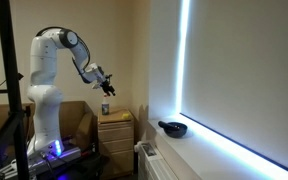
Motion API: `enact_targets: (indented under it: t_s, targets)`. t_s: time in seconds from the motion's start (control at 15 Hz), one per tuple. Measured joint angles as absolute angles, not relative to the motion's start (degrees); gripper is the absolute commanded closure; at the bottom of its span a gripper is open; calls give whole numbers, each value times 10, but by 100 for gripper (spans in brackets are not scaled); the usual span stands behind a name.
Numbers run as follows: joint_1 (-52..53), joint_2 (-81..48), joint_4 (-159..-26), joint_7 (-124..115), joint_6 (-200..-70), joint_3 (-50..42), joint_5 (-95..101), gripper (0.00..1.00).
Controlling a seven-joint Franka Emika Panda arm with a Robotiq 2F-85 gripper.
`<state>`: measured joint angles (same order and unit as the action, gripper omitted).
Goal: Use the sponge to wipe the surface of the dresser and put it on the window sill
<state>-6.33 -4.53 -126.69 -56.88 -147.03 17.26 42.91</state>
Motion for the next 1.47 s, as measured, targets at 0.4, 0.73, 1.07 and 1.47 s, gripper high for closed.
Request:
enact_targets:
  t_s: [0.4,0.73,1.07,1.47]
  targets:
    - [-3,-119,-1203,-662,-1469,128,448,0]
    - [9,-116,-1207,-601,-1487,116,399,0]
    - [-13,-253,-1131,-405,-1558,129,327,0]
    - [94,-387,-973,-296,-1559,-3,253,0]
